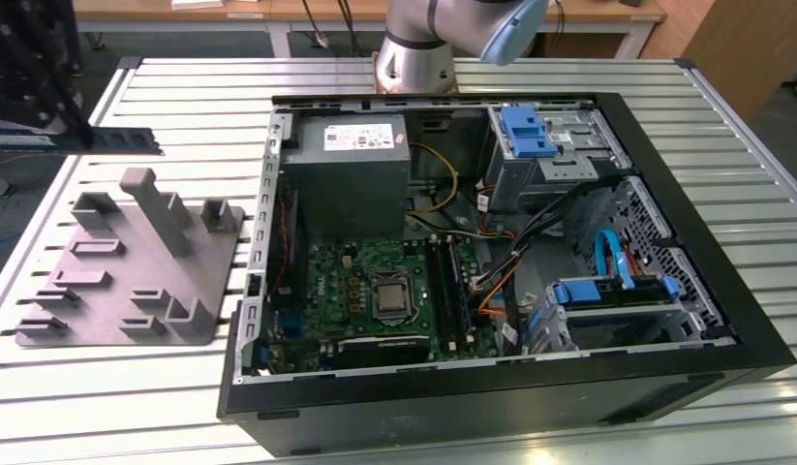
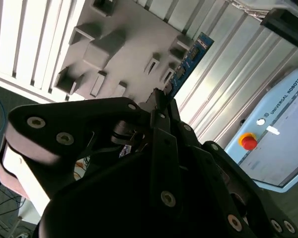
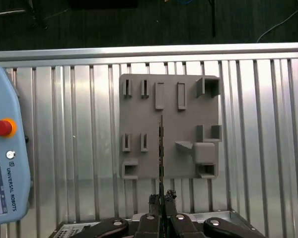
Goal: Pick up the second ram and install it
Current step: 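Pick up the second ram and move it above second insertion slot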
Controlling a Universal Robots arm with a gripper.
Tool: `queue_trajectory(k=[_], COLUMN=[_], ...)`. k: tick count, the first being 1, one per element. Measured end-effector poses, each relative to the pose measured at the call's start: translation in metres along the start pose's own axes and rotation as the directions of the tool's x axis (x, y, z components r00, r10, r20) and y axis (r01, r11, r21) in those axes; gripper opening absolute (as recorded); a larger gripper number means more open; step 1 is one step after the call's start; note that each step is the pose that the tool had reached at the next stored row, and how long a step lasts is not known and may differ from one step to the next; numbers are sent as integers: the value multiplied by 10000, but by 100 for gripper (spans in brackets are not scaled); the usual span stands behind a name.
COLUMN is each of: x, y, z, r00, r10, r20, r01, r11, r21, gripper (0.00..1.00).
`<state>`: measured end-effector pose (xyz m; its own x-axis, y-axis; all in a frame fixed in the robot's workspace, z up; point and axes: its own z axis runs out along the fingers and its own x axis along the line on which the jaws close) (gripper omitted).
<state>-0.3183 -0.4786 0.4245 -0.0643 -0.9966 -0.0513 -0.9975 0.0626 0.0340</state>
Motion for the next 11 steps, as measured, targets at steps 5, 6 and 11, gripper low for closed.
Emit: queue_trajectory(k=[5, 6, 11], x=[-16, -19, -32], y=[-320, -365, -594], z=[81, 84, 99], r00=[10000, 10000, 10000], r10=[0, 0, 0], r20=[-2, -3, -3], r01=[0, 0, 0], r11=[10000, 10000, 10000], r21=[-1, -2, -8], gripper=[14, 14, 14])
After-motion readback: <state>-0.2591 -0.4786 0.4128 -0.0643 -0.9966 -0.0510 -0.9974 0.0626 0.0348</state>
